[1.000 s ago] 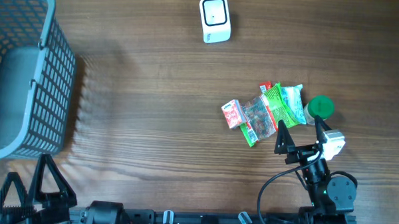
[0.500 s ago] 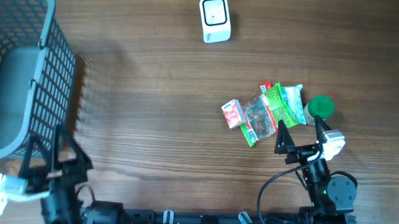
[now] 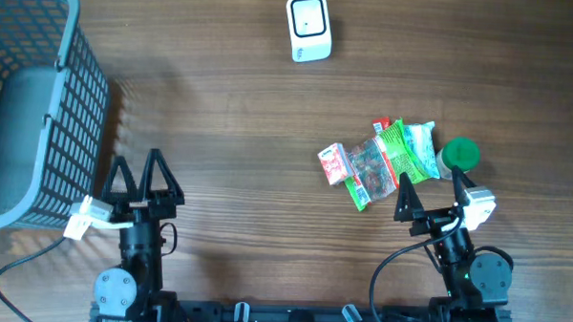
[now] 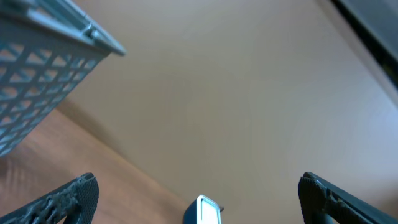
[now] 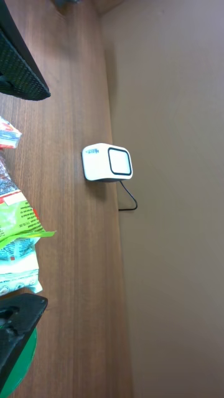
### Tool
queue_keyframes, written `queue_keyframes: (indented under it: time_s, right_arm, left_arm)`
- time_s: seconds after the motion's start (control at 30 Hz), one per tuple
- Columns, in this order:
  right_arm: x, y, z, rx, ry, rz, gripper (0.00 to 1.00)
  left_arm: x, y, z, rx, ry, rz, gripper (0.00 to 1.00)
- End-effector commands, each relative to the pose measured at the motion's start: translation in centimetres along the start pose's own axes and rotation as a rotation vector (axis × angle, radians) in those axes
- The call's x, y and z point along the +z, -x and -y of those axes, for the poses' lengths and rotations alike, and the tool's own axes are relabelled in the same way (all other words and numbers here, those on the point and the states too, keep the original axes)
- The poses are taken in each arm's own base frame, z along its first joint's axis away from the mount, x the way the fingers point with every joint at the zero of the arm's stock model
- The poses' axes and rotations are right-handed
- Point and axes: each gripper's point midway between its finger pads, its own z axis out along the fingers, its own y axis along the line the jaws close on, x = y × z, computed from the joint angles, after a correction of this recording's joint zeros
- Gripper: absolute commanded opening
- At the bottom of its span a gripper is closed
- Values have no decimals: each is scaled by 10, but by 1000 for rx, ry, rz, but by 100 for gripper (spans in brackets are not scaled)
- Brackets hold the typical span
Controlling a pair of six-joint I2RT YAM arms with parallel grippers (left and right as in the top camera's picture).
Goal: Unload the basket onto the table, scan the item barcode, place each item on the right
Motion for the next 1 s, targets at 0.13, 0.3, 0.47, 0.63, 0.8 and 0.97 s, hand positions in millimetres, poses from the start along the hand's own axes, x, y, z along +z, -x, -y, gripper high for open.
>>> queue_keyframes:
  time_s: [0.13,0.3,0.47,0.63,0.8,0.97]
  right_arm:
    - [-1,2,-2,8,11,10,100]
    - [-1,2,-2,9,11,10,100]
    - [-1,2,-2,9,11,10,99]
    - [-1,2,-2,8,11,10,100]
    - [-1,2,-2,8,11,10,100]
    - [-1,2,-2,8,12,10,100]
  left_arm:
    - [-4,-41,-31,100,79,-151,100]
    - [-8,-62,-30,363,6,-266,100]
    - [-13,-75,-44,432,45,-333,100]
    - [-17,-86,-45,426,28,-387,100]
    - [-17,-86,-45,426,29,-387,100]
    - [-17,-86,-45,426,29,-387,100]
